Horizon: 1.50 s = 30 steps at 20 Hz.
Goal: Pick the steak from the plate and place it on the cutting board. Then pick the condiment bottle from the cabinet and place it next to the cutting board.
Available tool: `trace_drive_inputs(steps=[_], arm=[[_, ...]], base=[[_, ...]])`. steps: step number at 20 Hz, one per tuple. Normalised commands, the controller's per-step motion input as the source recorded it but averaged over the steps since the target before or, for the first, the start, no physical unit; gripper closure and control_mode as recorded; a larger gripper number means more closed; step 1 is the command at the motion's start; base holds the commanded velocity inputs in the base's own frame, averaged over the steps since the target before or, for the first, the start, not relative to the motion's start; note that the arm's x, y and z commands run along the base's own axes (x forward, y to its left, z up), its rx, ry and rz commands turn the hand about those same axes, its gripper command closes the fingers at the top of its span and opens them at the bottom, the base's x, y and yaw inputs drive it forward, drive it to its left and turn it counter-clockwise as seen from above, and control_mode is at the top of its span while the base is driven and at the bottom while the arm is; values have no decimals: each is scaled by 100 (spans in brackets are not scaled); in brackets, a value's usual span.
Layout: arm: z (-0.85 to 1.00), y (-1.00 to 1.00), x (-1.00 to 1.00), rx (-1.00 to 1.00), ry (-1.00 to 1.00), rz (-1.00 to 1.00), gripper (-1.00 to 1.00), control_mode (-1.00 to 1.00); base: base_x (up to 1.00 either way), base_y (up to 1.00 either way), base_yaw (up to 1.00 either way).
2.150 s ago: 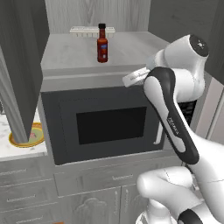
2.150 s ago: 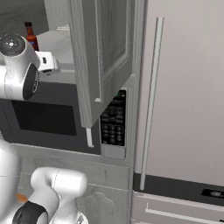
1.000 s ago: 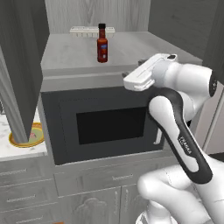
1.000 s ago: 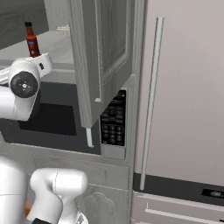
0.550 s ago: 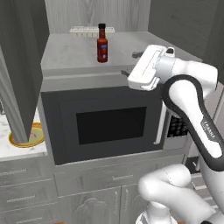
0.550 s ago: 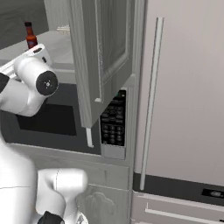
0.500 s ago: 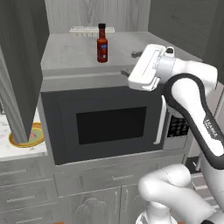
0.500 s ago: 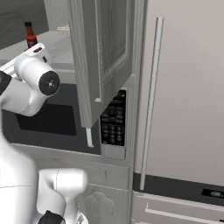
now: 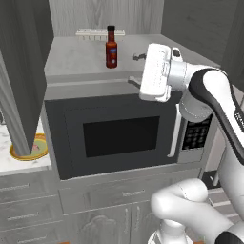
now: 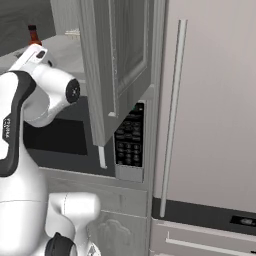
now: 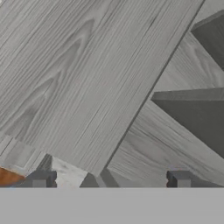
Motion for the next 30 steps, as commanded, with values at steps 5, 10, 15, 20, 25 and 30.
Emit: trace_drive_inputs(steps=[5, 10, 15, 20, 25, 30], arm=[[2, 5, -2, -7, -2, 4, -100, -100], [1, 0, 3, -1, 2, 0, -100, -100], [21, 2, 0, 0, 10, 0, -100, -100], [37, 5, 0, 0, 14, 0, -100, -100], [33, 3, 0, 1, 18, 0, -100, -100], [12, 0, 0, 2, 21, 0, -100, -100]], base=[[0, 0, 0], [0, 0, 0], [0, 0, 0], [0, 0, 0], [0, 0, 0], [0, 0, 0]])
